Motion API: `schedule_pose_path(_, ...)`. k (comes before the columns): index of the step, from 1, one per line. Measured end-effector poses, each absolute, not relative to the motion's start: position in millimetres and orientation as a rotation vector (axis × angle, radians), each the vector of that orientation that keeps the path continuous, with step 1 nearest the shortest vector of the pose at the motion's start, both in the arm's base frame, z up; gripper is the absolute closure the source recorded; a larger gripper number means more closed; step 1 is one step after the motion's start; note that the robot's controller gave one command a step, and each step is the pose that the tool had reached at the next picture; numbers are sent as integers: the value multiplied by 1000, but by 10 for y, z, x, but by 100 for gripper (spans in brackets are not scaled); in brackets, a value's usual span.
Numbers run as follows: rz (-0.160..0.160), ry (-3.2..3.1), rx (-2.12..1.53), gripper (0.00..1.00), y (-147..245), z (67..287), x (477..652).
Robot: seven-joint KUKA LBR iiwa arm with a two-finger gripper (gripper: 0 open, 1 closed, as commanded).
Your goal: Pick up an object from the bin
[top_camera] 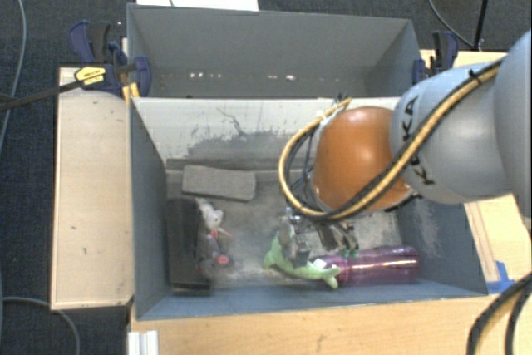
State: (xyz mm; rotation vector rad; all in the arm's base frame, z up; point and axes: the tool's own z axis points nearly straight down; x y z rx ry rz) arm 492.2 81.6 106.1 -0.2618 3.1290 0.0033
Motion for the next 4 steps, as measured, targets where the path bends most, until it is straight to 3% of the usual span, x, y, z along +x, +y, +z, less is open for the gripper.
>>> schedule_pose_path(1,4,3130,-257,0,818,1061,4923)
schedule_pose_path(2,4,3130,-254,0,817,1060,4922)
schedule_pose_path(3,9,3097,-464,100,406,737,4898)
schedule_pose_path(4,9,3097,-461,100,406,737,4897)
